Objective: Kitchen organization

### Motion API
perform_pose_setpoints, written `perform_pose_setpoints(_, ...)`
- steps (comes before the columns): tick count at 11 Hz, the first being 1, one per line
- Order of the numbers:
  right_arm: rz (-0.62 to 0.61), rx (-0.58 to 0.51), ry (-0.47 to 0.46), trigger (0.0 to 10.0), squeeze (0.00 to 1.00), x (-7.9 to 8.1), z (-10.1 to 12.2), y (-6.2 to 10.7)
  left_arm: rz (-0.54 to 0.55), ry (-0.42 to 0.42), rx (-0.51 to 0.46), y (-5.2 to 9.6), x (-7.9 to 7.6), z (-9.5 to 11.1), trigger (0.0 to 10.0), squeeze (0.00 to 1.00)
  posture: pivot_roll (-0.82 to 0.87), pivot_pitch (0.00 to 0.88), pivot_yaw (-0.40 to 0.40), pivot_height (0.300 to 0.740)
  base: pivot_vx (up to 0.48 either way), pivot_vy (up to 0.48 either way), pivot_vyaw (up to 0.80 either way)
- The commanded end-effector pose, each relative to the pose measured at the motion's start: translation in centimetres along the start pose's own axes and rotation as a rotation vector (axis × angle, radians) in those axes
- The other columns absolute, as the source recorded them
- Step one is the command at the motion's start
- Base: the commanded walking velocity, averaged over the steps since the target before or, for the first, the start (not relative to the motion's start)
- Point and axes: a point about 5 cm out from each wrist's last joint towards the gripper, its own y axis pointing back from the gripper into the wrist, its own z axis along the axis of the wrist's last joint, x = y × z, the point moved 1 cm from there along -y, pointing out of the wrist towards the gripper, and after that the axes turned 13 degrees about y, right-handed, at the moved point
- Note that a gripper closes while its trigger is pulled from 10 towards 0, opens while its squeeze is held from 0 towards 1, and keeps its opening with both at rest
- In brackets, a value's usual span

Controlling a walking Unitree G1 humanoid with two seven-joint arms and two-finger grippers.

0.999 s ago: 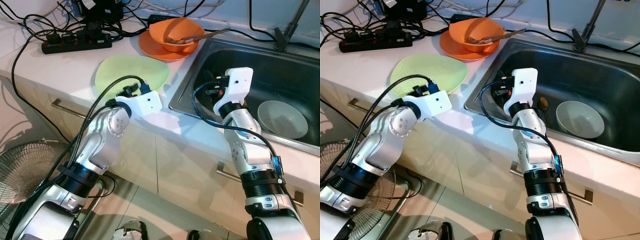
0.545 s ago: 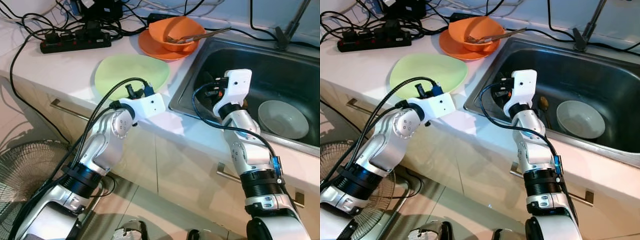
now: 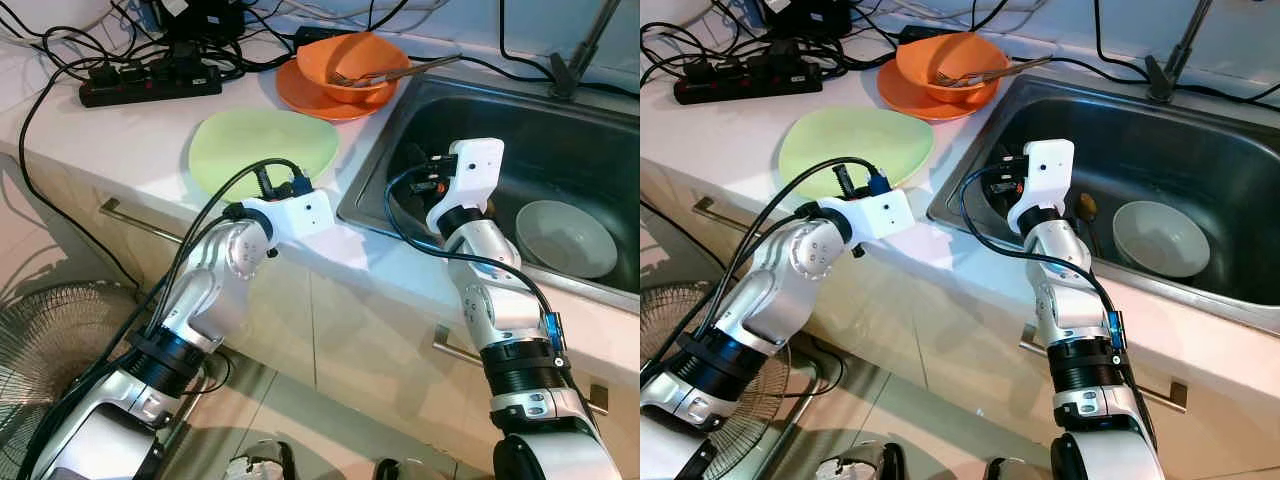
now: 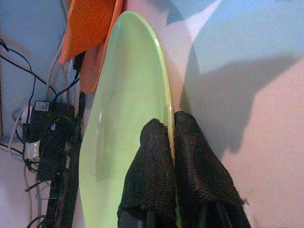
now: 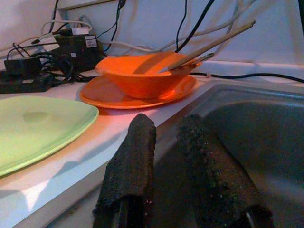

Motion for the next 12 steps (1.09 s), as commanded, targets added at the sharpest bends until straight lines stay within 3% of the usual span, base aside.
perform_pose_setpoints(1, -0.008, -0.024, -0.006, 10.0, 0.0, -0.2, 0.5, -0.2, 0.024, -0.016, -0.005, 0.2, 0.2, 0.2, 0.0, 0.0, 0.1, 0.06, 0.027, 0.74, 0.0, 0.0, 0.0)
perform_pose_setpoints(4, -0.003, -0.024, -0.007, 10.0, 0.0, -0.1, 0.5, -0.3, 0.129, -0.07, -0.024, 0.9, 1.5, 1.0, 0.0, 0.0, 0.11, 0.054, 0.025, 0.74, 0.0, 0.0, 0.0)
perform_pose_setpoints(5, -0.002, -0.024, -0.012, 10.0, 0.0, 0.0, 0.5, -0.4, 0.218, -0.093, -0.03, 1.1, 2.7, 1.1, 10.0, 0.0, 0.11, 0.056, 0.022, 0.74, 0.0, 0.0, 0.0)
perform_pose_setpoints(8, -0.012, -0.021, -0.018, 10.0, 0.0, -0.1, 0.5, -0.4, 0.24, -0.12, -0.052, 1.3, 2.8, 1.7, 10.0, 0.0, 0.11, 0.073, 0.023, 0.74, 0.0, 0.0, 0.0)
perform_pose_setpoints(12, -0.014, -0.029, -0.026, 10.0, 0.0, 0.0, 0.7, -0.7, 0.369, -0.169, -0.136, 1.7, 4.4, 3.4, 10.0, 0.0, 0.12, 0.08, 0.025, 0.74, 0.0, 0.0, 0.0)
